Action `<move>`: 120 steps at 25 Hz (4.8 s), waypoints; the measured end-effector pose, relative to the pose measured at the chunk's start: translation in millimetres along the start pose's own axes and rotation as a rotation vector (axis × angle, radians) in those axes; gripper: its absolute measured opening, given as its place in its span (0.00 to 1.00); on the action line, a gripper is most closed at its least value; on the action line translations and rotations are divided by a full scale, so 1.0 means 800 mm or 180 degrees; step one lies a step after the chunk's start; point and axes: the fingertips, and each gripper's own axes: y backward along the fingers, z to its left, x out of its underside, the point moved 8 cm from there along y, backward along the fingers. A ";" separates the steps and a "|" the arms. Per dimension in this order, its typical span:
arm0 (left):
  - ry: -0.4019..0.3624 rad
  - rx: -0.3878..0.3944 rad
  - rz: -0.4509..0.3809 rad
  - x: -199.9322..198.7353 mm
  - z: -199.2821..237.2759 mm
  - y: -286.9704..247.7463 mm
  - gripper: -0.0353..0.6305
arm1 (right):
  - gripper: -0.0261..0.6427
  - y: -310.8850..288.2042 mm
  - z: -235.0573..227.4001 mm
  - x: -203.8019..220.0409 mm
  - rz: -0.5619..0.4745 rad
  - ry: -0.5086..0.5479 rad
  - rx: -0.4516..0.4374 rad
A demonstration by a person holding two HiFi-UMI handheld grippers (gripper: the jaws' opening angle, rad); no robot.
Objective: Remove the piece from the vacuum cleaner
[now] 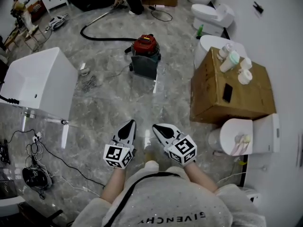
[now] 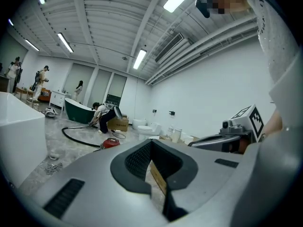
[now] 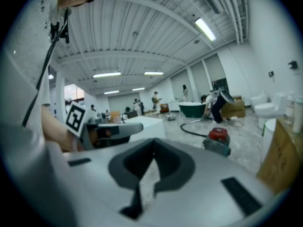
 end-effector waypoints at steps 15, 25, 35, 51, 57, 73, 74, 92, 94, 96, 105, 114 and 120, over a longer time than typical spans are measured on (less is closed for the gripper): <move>0.0183 -0.0122 0.0030 0.004 0.069 -0.044 0.09 | 0.06 -0.066 -0.055 -0.012 0.0140 -0.0057 0.0019; 0.0235 -0.0206 -0.0026 -0.028 0.159 -0.136 0.09 | 0.06 -0.160 -0.136 -0.056 0.0180 0.0005 -0.0108; 0.0309 -0.0166 0.0056 -0.042 0.210 -0.240 0.09 | 0.06 -0.216 -0.233 -0.086 0.0280 0.0009 -0.0051; 0.0242 -0.0050 0.0200 -0.052 0.240 -0.323 0.09 | 0.06 -0.256 -0.312 -0.099 0.0314 -0.0113 0.0018; 0.0284 0.0063 0.0253 -0.055 0.277 -0.369 0.09 | 0.06 -0.277 -0.344 -0.103 0.0318 -0.0231 0.0185; 0.0388 0.0425 0.0587 -0.081 0.390 -0.519 0.09 | 0.06 -0.391 -0.435 -0.132 0.0522 -0.0543 0.0508; 0.0390 0.0445 0.0624 -0.079 0.399 -0.525 0.09 | 0.06 -0.400 -0.442 -0.133 0.0532 -0.0569 0.0538; 0.0427 0.0997 0.1138 -0.045 0.491 -0.613 0.09 | 0.06 -0.485 -0.495 -0.116 0.0844 -0.0951 0.0940; 0.0445 0.1048 0.1153 -0.041 0.490 -0.621 0.09 | 0.06 -0.492 -0.498 -0.109 0.0868 -0.1002 0.0918; 0.0462 0.1066 0.1196 -0.030 0.490 -0.631 0.09 | 0.06 -0.503 -0.505 -0.102 0.0892 -0.1026 0.0880; 0.0576 0.1108 0.1435 0.020 0.485 -0.670 0.09 | 0.06 -0.550 -0.546 -0.060 0.0972 -0.1170 0.0634; 0.0592 0.1214 0.1762 0.109 0.509 -0.707 0.09 | 0.06 -0.588 -0.603 0.012 0.0963 -0.1331 0.0538; 0.0727 0.1536 0.1810 0.164 0.517 -0.728 0.09 | 0.06 -0.607 -0.637 0.056 0.1074 -0.1012 0.0574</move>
